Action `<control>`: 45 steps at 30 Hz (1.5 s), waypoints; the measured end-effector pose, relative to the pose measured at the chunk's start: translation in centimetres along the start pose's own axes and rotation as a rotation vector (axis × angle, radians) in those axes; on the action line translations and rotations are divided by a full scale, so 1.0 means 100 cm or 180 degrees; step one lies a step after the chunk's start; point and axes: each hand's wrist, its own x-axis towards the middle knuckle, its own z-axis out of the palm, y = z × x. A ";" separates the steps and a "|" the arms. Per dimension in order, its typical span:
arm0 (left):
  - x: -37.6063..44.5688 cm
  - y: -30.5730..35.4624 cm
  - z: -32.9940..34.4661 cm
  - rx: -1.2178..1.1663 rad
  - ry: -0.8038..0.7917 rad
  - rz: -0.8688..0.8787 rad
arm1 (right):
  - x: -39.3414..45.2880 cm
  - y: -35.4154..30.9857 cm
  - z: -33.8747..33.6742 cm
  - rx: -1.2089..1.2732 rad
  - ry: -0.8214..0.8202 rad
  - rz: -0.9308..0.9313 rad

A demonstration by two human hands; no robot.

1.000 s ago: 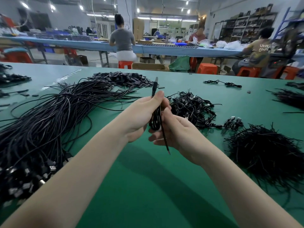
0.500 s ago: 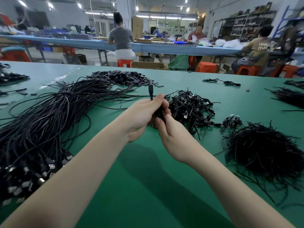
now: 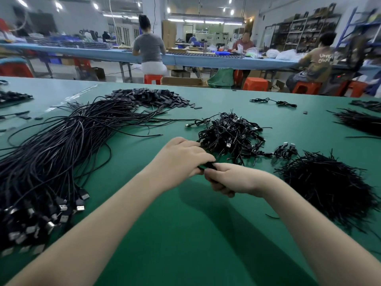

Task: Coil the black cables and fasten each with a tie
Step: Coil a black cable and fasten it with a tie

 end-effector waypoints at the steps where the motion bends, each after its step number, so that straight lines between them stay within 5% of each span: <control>1: -0.001 0.000 0.000 -0.0025 0.0091 -0.0006 | -0.003 -0.003 -0.004 -0.0252 -0.0040 -0.0013; 8: 0.006 0.036 0.001 0.0261 -0.0172 -0.0436 | -0.015 -0.008 -0.030 -0.3481 0.0651 -0.0760; 12: 0.007 0.039 0.004 -0.1136 -0.0347 -0.0790 | -0.018 0.004 -0.038 -0.5131 0.1531 -0.1892; 17: -0.018 0.037 0.036 -0.1181 0.0242 -0.1275 | -0.023 0.018 -0.054 -0.4173 0.1764 -0.0516; 20: -0.029 0.022 0.053 -0.1804 0.0278 -0.1829 | -0.031 0.033 -0.065 -0.2964 0.1155 0.0271; 23: -0.029 0.013 0.057 -0.3045 0.0548 -0.2298 | -0.027 0.052 -0.058 -0.2753 0.0593 0.0539; 29: -0.029 0.007 0.056 -0.4033 0.0467 -0.2269 | -0.019 0.055 -0.059 -0.2653 0.0262 0.0491; 31: -0.028 0.005 0.053 -0.4175 0.0462 -0.2247 | -0.017 0.050 -0.053 -0.2672 0.0593 0.0112; 37: -0.020 0.005 0.050 -0.4711 0.0564 -0.2223 | -0.002 0.008 -0.017 -0.0956 0.1998 -0.1195; 45: -0.014 0.009 0.057 -0.3855 0.0427 -0.2203 | 0.031 -0.024 0.013 -0.0417 0.2200 -0.1580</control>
